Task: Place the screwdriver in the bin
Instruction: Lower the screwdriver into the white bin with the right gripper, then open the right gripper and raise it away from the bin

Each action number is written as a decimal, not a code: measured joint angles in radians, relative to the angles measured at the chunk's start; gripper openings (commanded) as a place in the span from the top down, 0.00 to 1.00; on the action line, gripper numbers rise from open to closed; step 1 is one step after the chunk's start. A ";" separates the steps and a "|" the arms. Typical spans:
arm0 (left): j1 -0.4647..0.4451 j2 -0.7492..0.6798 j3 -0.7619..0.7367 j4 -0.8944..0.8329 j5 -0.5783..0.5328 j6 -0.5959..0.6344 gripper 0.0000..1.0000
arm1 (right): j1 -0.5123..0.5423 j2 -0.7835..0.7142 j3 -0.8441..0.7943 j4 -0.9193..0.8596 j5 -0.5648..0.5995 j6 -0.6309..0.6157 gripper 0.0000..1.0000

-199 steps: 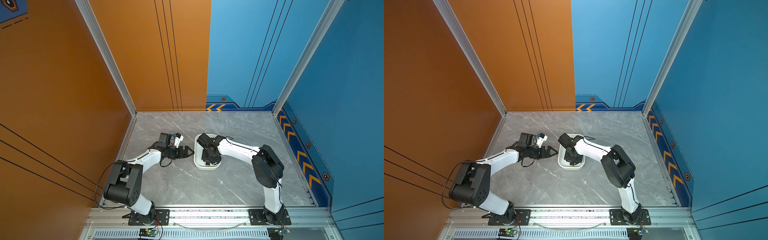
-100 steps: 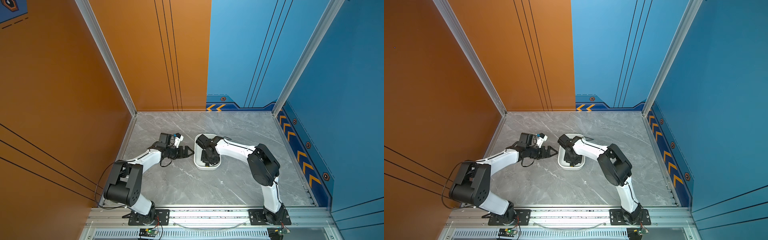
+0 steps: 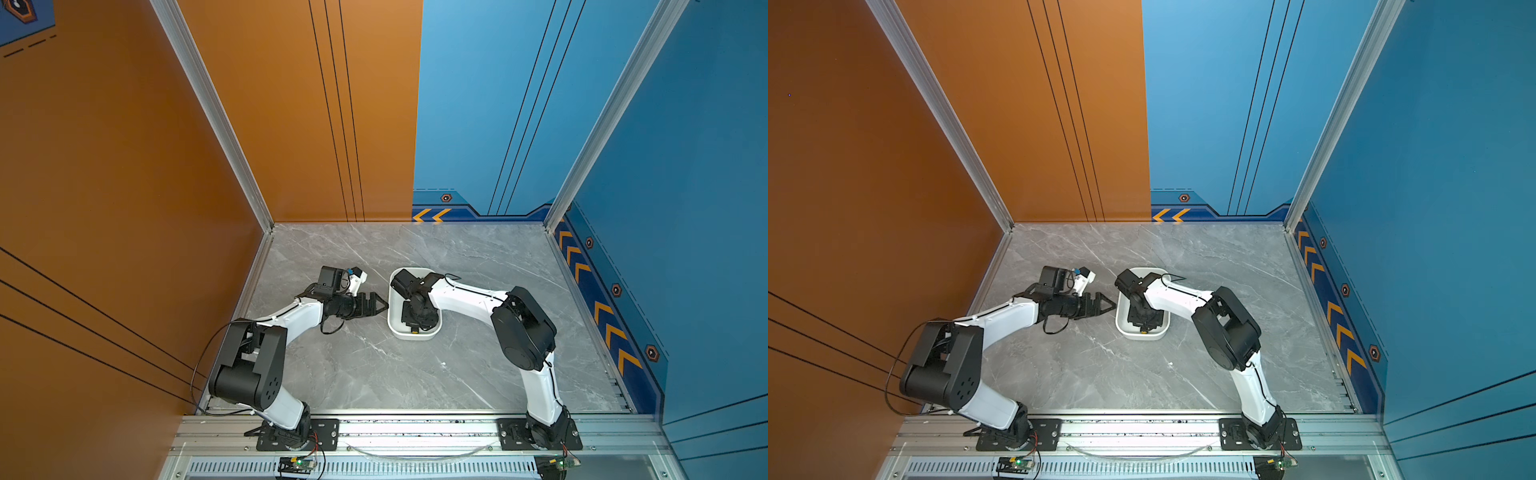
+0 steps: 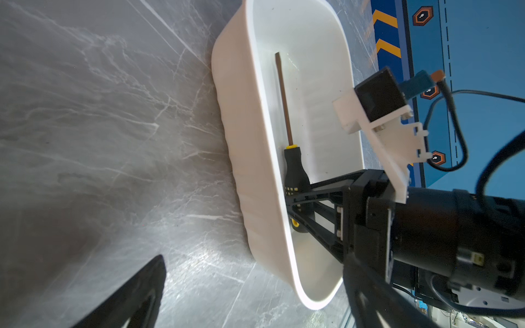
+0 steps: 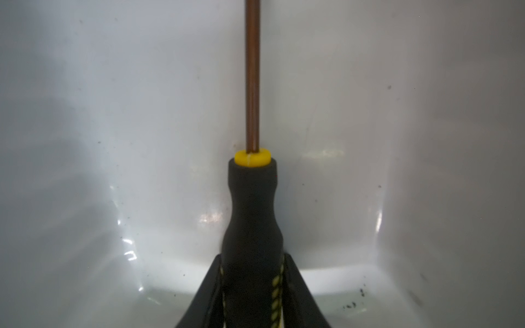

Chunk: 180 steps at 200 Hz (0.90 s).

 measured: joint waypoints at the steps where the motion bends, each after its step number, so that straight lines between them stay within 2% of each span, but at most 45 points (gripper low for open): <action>1: 0.000 0.000 0.000 0.000 0.000 0.000 0.02 | 0.000 0.000 0.000 0.000 0.000 0.002 0.61; 67: 0.000 0.002 0.000 0.001 0.000 0.000 0.02 | 0.000 0.000 0.011 0.005 -0.002 -0.020 0.48; 137: 0.003 0.002 0.000 -0.002 -0.013 0.000 0.02 | 0.001 -0.058 0.021 -0.061 0.010 -0.058 0.41; 159: 0.013 -0.006 0.000 -0.007 -0.039 0.001 0.02 | 0.001 -0.134 0.028 -0.096 0.029 -0.118 0.28; 163: 0.015 -0.011 0.000 -0.010 -0.048 0.002 0.02 | 0.001 -0.151 0.029 -0.100 0.034 -0.129 0.20; 166: 0.017 -0.015 0.001 -0.013 -0.055 0.002 0.02 | 0.001 -0.164 0.031 -0.105 0.038 -0.145 0.07; 168: 0.019 -0.019 0.001 -0.015 -0.061 0.003 0.02 | 0.001 -0.176 0.031 -0.107 0.043 -0.146 0.02; 180: 0.032 -0.045 0.002 -0.025 -0.095 0.005 0.02 | 0.000 -0.242 0.031 -0.117 0.074 -0.203 0.00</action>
